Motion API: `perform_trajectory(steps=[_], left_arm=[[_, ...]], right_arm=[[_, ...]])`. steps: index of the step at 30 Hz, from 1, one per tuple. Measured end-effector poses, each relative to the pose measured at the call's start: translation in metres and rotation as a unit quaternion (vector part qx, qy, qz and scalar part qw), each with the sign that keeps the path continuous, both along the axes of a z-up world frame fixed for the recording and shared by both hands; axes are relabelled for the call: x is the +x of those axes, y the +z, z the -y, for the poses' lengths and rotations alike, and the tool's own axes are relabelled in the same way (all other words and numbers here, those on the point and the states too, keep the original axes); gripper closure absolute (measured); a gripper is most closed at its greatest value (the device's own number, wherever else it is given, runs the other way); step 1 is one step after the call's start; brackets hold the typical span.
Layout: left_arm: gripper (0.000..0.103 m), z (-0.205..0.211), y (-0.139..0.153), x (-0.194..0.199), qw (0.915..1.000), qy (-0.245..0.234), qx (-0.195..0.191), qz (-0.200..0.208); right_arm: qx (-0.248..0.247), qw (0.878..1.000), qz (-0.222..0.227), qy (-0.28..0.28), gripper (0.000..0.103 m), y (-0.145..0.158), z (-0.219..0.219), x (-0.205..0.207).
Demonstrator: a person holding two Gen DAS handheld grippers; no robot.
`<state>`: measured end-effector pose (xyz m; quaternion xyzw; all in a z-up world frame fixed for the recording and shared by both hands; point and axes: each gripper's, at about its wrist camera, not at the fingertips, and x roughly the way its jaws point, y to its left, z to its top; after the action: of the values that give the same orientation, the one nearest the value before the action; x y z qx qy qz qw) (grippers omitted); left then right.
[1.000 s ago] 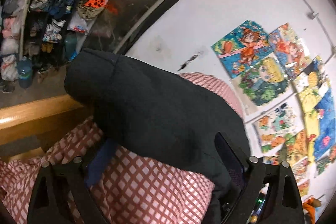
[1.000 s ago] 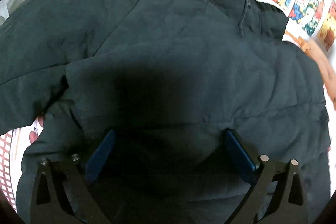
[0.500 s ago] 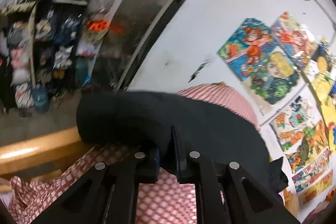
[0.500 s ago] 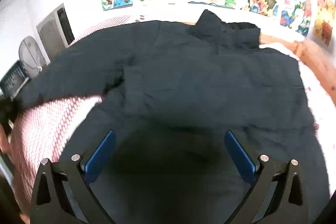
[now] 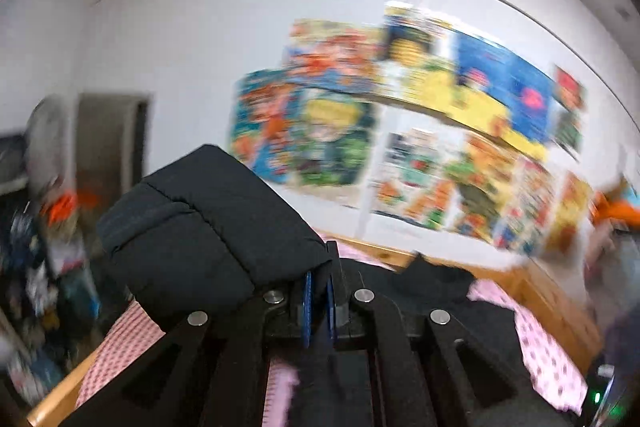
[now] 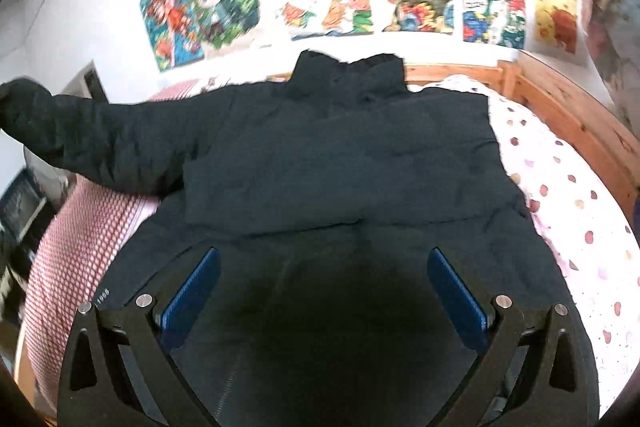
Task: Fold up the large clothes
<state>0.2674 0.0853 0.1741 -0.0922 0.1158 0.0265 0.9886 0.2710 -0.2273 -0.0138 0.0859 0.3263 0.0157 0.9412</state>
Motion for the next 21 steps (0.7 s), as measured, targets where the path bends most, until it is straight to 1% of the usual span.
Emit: perform_trajectory(steps=[2, 3, 4, 5, 6, 9, 12, 13, 15, 16, 17, 19, 20, 21], left_arm=[[0.097, 0.033, 0.005, 0.006, 0.9987, -0.044, 0.024, -0.003], [0.097, 0.043, 0.004, 0.006, 0.9978, -0.059, 0.029, -0.005], [0.097, 0.063, 0.003, 0.01, 0.9951, -0.09, 0.04, -0.009], [0.097, 0.073, 0.001, 0.012, 0.9933, -0.106, 0.046, -0.012], [0.097, 0.088, -0.001, 0.014, 0.9903, -0.127, 0.054, -0.015], [0.097, 0.139, -0.019, 0.024, 0.9763, -0.193, 0.09, -0.042], [0.097, 0.179, -0.043, 0.033, 0.9639, -0.231, 0.113, -0.068], [0.097, 0.196, -0.058, 0.041, 0.9572, -0.248, 0.121, -0.086], [0.097, 0.219, -0.081, 0.052, 0.9462, -0.272, 0.127, -0.12], [0.097, 0.23, -0.092, 0.058, 0.9393, -0.286, 0.13, -0.138], [0.097, 0.235, -0.101, 0.06, 0.9342, -0.296, 0.132, -0.149], [0.097, 0.248, -0.126, 0.064, 0.9196, -0.328, 0.128, -0.175], [0.096, 0.251, -0.133, 0.066, 0.9143, -0.338, 0.124, -0.186], [0.096, 0.255, -0.145, 0.071, 0.9075, -0.345, 0.121, -0.207]], right_arm=[[0.016, 1.0, 0.006, -0.013, 0.001, -0.001, 0.017, -0.002], [0.026, 0.999, 0.008, -0.019, 0.001, -0.001, 0.028, -0.004], [0.038, 0.999, 0.011, -0.026, 0.001, -0.002, 0.04, -0.006], [0.043, 0.999, 0.013, -0.03, 0.001, -0.002, 0.046, -0.008], [0.051, 0.998, 0.017, -0.037, 0.001, -0.003, 0.059, -0.011], [0.051, 0.997, 0.02, -0.059, 0.001, -0.008, 0.086, -0.016], [0.044, 0.996, 0.013, -0.08, 0.001, -0.016, 0.113, -0.019], [0.047, 0.995, 0.009, -0.084, 0.001, -0.019, 0.12, -0.02], [0.058, 0.994, -0.004, -0.092, 0.001, -0.027, 0.138, -0.021], [0.065, 0.993, -0.012, -0.096, 0.001, -0.032, 0.148, -0.02], [0.075, 0.992, -0.02, -0.1, 0.001, -0.037, 0.158, -0.019], [0.099, 0.99, -0.026, -0.1, 0.001, -0.045, 0.172, -0.018], [0.111, 0.988, -0.027, -0.1, 0.001, -0.049, 0.177, -0.018], [0.131, 0.986, -0.027, -0.097, 0.001, -0.053, 0.186, -0.016]])
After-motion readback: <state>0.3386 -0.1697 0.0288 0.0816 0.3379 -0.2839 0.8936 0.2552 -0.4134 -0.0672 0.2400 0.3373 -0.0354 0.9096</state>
